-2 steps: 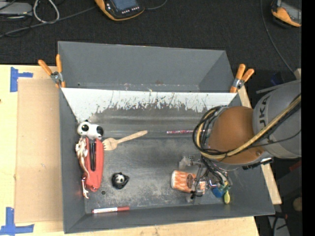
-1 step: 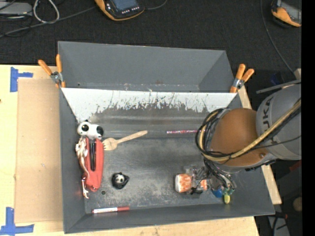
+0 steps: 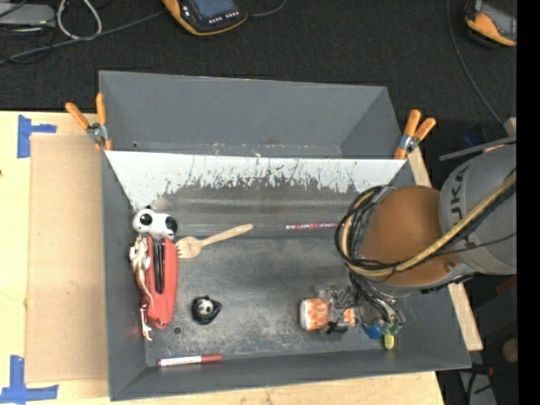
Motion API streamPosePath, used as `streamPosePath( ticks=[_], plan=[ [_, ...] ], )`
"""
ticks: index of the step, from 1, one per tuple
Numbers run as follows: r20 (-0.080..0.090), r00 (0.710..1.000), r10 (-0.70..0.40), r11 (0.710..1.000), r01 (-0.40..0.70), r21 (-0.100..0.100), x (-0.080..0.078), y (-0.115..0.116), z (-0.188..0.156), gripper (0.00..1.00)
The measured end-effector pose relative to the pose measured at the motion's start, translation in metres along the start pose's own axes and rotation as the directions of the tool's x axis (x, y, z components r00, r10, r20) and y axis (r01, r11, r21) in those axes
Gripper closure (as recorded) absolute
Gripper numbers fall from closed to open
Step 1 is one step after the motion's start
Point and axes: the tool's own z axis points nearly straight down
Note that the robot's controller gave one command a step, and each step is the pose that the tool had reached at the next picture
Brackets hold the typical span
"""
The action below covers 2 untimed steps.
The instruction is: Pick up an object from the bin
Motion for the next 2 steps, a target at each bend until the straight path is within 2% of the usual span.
streamPosePath(
  ticks=[1, 2],
  plan=[
    [-0.008, 1.000, 0.002, 1.000, -0.002, -0.001, 0.003, 0.001, -0.043, 1.00],
    [-0.006, 1.000, 0.003, 1.000, -0.003, -0.001, 0.002, 0.002, -0.068, 1.00]
  ],
)
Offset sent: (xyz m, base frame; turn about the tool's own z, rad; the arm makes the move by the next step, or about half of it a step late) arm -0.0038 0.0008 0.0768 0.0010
